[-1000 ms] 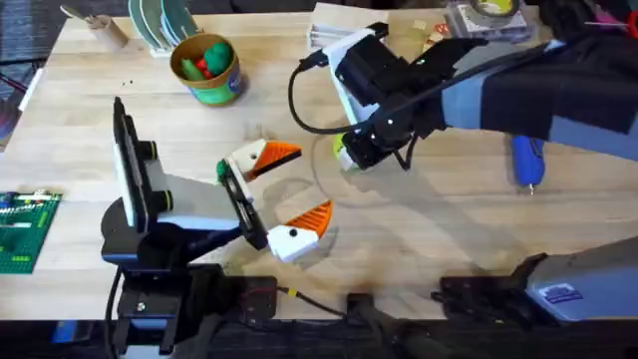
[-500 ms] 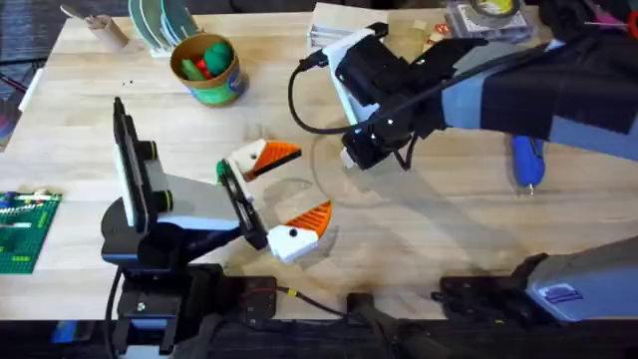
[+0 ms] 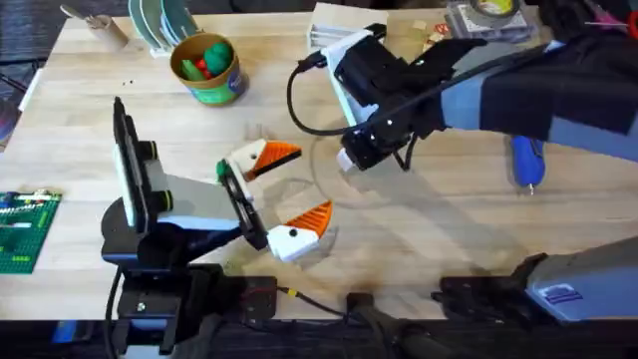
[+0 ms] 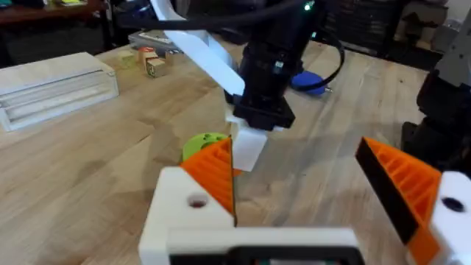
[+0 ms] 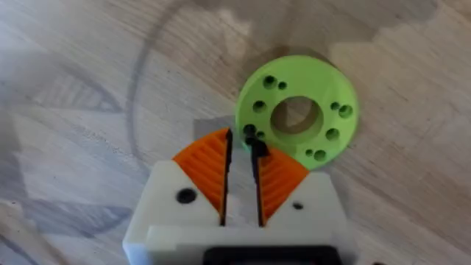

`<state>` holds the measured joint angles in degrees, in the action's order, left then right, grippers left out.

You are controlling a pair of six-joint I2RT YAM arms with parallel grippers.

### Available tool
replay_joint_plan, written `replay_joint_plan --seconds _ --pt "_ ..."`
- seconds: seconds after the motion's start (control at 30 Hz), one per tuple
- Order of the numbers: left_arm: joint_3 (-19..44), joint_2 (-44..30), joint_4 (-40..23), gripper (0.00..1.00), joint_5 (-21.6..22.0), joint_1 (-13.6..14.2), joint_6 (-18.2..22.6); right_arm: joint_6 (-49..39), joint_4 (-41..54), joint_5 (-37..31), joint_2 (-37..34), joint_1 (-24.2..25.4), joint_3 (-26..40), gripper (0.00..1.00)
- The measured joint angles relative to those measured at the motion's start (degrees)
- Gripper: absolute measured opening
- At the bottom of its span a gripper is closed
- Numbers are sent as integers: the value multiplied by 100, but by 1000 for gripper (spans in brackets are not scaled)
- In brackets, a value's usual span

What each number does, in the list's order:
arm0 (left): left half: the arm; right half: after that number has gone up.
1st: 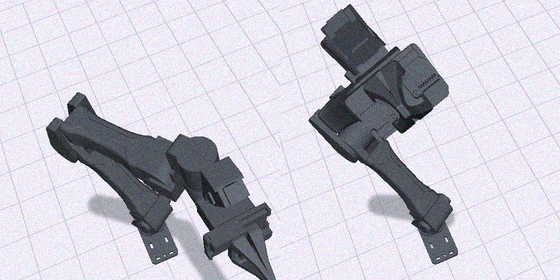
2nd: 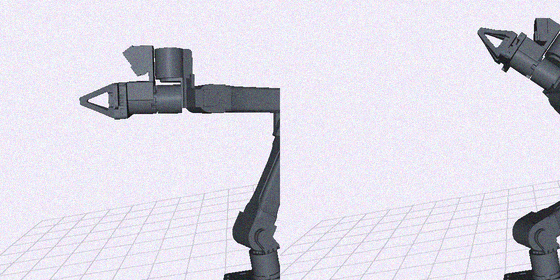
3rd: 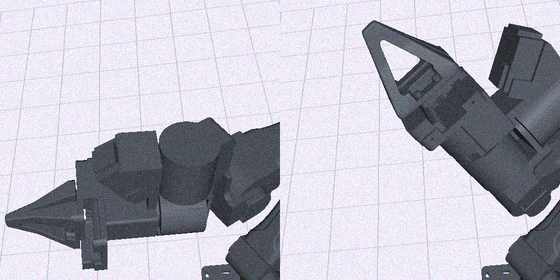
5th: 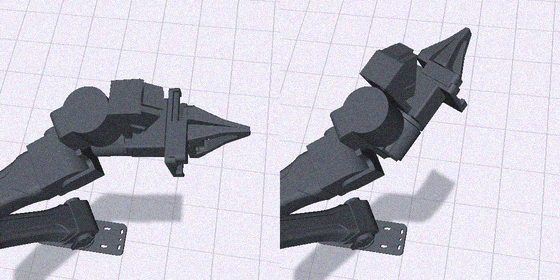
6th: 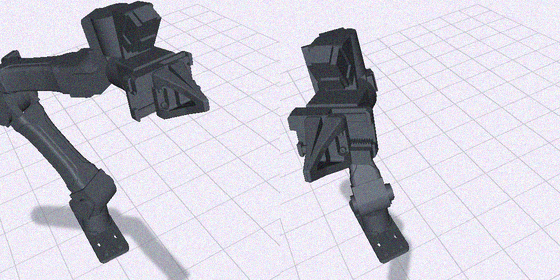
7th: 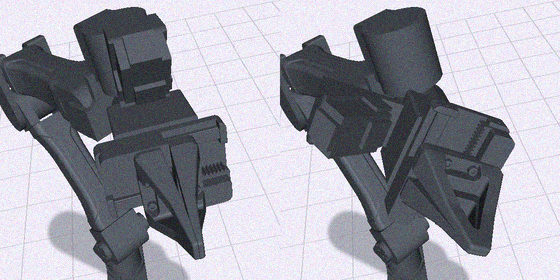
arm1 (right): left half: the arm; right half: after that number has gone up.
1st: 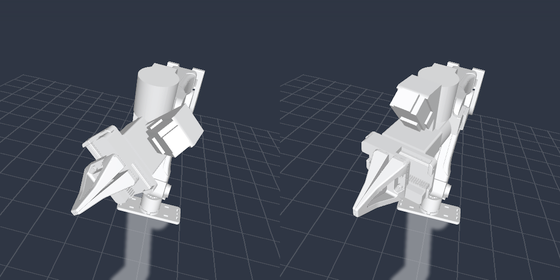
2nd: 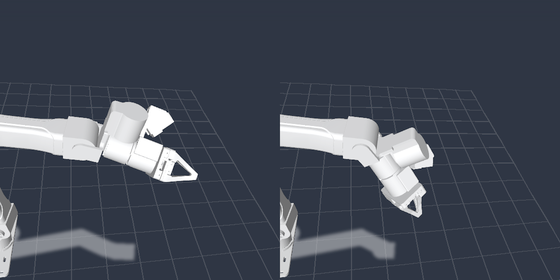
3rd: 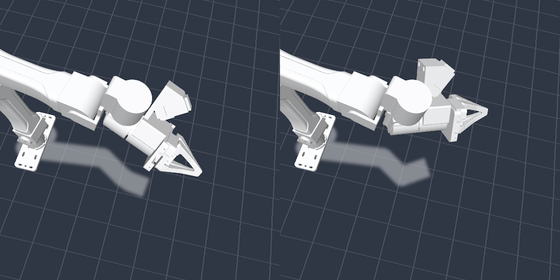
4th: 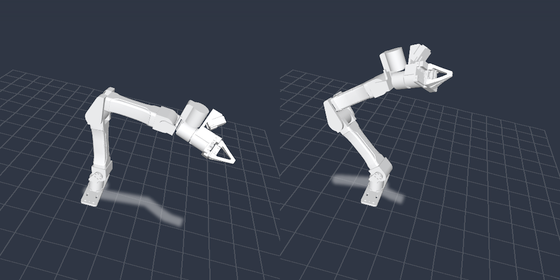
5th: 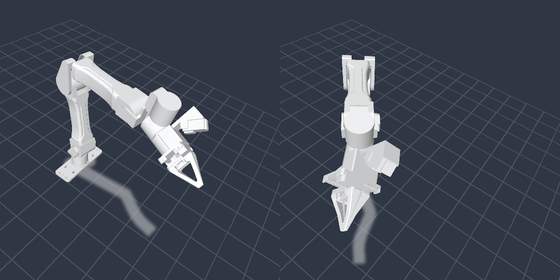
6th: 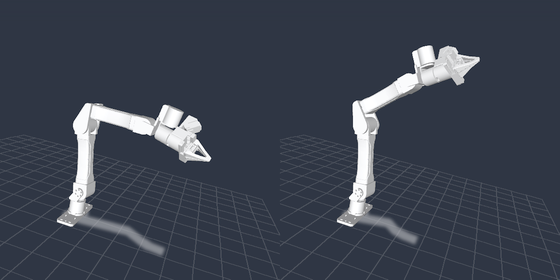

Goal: Pick up the gripper from the table and insert it into the empty holder that is missing its gripper. Then pick up a screw, insert it into the mounting hole, and use the screwdriver to tighten it. Finally, clean up the table by picking up the vegetable and placing it into the bucket.

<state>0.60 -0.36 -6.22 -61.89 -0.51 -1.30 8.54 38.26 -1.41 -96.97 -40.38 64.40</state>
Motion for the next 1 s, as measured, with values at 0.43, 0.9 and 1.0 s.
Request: replay_joint_plan --seconds 0.43,0.9,1.0 --pt "0 0 0 993 0 0 -1 -2 7 -105 -2 0 140 278" --pt "0 0 0 993 0 0 0 -2 -243 -225 -2 0 144 313" --pt "0 0 0 993 -1 0 0 0 -215 -221 -2 0 144 311"
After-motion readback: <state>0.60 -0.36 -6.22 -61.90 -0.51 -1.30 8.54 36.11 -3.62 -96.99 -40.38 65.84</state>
